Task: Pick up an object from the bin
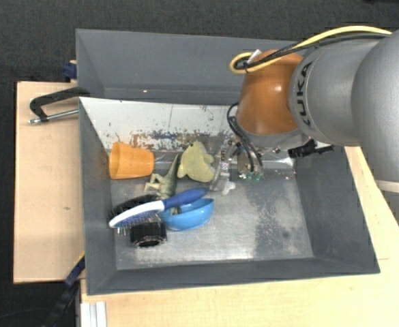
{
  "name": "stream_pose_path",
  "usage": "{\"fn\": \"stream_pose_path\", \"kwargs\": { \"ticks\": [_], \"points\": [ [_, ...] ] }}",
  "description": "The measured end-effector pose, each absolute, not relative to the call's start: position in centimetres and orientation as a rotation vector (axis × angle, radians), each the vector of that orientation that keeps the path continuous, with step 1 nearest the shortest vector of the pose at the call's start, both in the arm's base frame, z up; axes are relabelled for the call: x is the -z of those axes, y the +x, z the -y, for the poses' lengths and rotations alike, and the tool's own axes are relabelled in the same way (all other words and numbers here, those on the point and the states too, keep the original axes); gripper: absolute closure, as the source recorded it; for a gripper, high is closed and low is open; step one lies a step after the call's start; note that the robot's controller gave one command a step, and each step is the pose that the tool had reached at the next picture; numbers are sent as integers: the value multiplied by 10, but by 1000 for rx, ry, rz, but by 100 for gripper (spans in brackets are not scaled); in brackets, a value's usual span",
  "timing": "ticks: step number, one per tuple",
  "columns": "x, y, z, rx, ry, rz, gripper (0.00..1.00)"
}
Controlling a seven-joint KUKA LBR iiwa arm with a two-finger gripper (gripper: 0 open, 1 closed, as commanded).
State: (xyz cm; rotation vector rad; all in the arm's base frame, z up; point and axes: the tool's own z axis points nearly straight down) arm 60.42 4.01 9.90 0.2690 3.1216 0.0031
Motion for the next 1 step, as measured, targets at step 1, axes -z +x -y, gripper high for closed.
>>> {"fn": "stream_pose_path", "kwargs": {
  "ticks": [1],
  "points": [
    [-145,607,-41,-4,268,-3120,100]
  ]
}}
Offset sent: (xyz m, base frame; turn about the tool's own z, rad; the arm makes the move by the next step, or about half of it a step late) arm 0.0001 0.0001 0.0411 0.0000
